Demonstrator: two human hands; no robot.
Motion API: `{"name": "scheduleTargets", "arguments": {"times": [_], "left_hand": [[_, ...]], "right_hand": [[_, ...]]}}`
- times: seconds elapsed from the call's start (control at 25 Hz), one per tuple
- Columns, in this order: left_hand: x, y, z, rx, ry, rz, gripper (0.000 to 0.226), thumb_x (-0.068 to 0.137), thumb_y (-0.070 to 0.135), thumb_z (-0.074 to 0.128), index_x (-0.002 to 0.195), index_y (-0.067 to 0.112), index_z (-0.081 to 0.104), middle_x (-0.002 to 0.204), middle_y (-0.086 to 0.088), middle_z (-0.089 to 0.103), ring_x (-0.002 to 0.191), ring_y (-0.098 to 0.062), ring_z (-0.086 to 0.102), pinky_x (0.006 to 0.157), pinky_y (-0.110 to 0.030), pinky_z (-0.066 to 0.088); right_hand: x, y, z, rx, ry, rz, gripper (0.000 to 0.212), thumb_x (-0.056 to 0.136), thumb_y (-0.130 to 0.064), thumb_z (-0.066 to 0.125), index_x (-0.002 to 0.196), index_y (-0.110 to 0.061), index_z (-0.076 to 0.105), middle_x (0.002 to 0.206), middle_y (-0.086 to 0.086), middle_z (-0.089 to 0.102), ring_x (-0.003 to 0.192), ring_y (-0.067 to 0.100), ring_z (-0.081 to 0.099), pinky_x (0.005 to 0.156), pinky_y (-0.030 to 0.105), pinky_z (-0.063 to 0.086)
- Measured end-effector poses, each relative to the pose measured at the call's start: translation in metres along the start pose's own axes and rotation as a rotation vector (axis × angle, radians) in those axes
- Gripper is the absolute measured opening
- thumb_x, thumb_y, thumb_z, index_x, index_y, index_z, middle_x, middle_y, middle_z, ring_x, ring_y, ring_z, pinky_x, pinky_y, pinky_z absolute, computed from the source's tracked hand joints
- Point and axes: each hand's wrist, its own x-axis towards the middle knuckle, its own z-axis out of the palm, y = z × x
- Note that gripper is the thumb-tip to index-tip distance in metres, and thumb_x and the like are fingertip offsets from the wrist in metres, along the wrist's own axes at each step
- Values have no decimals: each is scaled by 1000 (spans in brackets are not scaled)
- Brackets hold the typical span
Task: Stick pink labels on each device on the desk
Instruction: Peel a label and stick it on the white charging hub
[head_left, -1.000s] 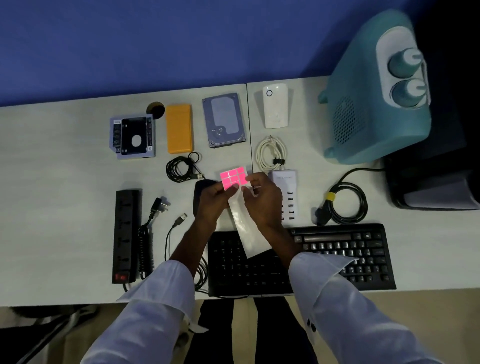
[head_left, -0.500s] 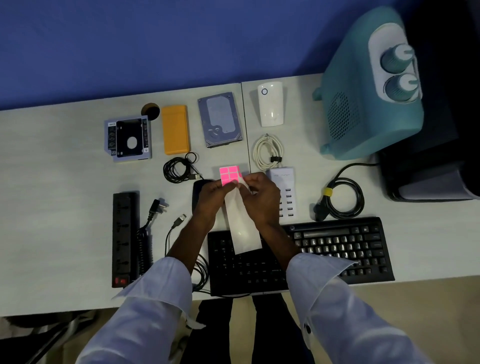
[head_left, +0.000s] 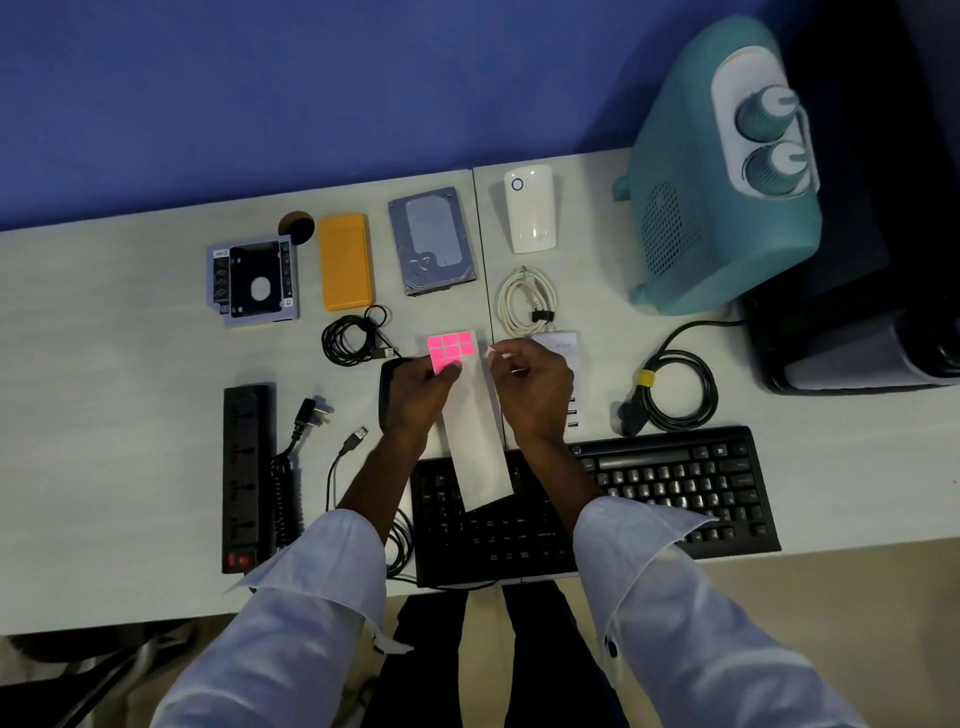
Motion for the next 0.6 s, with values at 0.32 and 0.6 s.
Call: {"name": "scheduleTargets", "arguments": {"times": [0.32, 0.6], "left_hand": [[-11, 1, 11, 262, 179, 219, 55, 76, 15, 76, 128, 14, 56, 123, -3, 63, 105, -17, 61, 89, -31, 52], [-39, 2, 84, 487, 56, 444, 83, 71, 45, 75, 137, 5, 45, 129, -20, 48, 114, -38, 52, 92, -42, 49]], "right_hand": [[-11, 7, -32, 173, -23, 163, 22, 78, -1, 69, 91, -17, 79, 86, -6, 77, 78, 5, 71, 79, 21, 56], [-11, 26, -72, 264, 147, 220, 24, 78, -3, 74, 99, -13, 75, 76, 5, 75, 72, 21, 73, 75, 41, 61]]}}
